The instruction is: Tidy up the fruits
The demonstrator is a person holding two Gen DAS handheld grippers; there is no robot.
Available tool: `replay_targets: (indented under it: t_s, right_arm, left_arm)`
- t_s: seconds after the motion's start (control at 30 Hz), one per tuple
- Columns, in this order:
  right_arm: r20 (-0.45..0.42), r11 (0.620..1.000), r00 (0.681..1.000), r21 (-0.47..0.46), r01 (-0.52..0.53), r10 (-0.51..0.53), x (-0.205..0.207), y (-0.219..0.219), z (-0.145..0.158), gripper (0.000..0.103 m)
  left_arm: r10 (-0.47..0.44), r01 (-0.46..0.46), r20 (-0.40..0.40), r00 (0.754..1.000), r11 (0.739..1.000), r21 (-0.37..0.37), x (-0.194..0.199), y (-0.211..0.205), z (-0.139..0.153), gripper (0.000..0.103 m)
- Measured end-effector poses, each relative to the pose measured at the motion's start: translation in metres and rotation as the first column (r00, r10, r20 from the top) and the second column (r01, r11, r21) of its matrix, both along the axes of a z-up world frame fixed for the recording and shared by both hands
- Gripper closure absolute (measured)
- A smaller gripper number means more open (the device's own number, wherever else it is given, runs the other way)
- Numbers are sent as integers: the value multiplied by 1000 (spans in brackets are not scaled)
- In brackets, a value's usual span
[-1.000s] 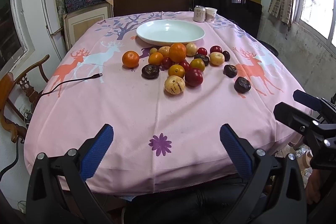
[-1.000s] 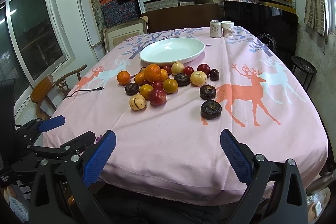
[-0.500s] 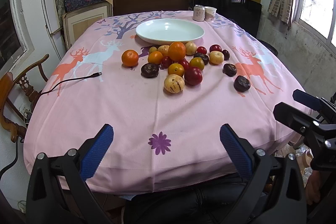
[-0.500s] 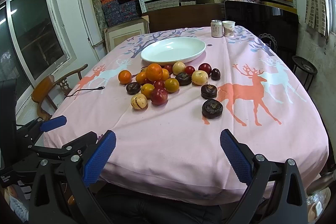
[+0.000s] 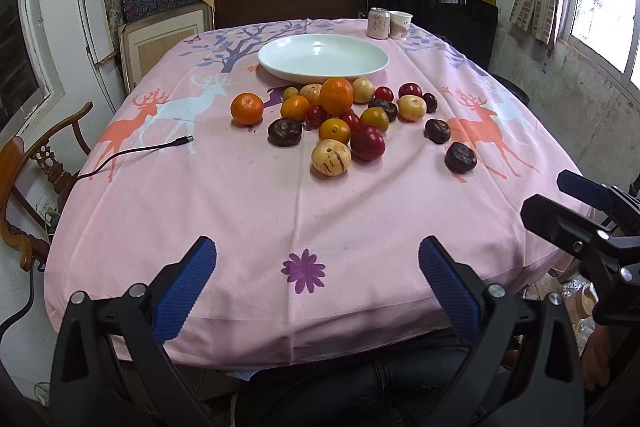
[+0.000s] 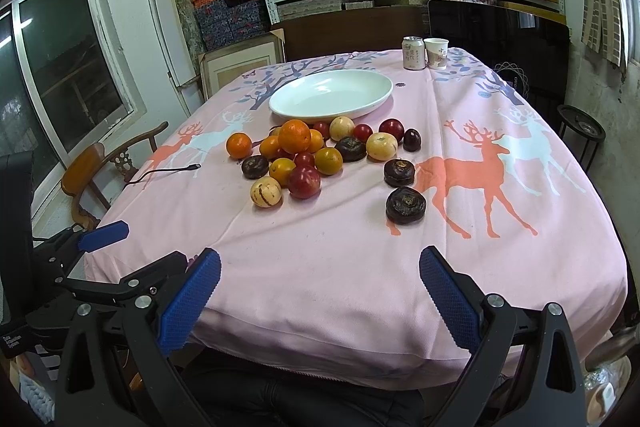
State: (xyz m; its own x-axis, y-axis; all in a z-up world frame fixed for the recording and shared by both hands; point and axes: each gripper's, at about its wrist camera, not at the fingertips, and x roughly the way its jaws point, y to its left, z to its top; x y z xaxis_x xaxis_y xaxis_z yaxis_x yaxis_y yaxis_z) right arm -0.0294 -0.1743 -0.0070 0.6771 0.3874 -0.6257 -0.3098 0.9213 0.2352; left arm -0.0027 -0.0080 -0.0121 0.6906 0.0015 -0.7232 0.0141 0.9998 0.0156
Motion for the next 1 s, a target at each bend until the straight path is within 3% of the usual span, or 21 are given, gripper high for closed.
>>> replay_targets:
  t_s: [0.9, 1.0]
  right_arm:
    - [-4, 1000, 1000, -6, 6, -6, 0, 1, -2, 3]
    - [-1, 999, 1000, -19, 27, -27, -1, -2, -6, 3]
  left_arm:
    - [-20, 20, -21, 1000, 1000, -10, -2, 0, -10, 4]
    - [-29, 29, 14, 999, 999, -17, -2, 5, -15, 4]
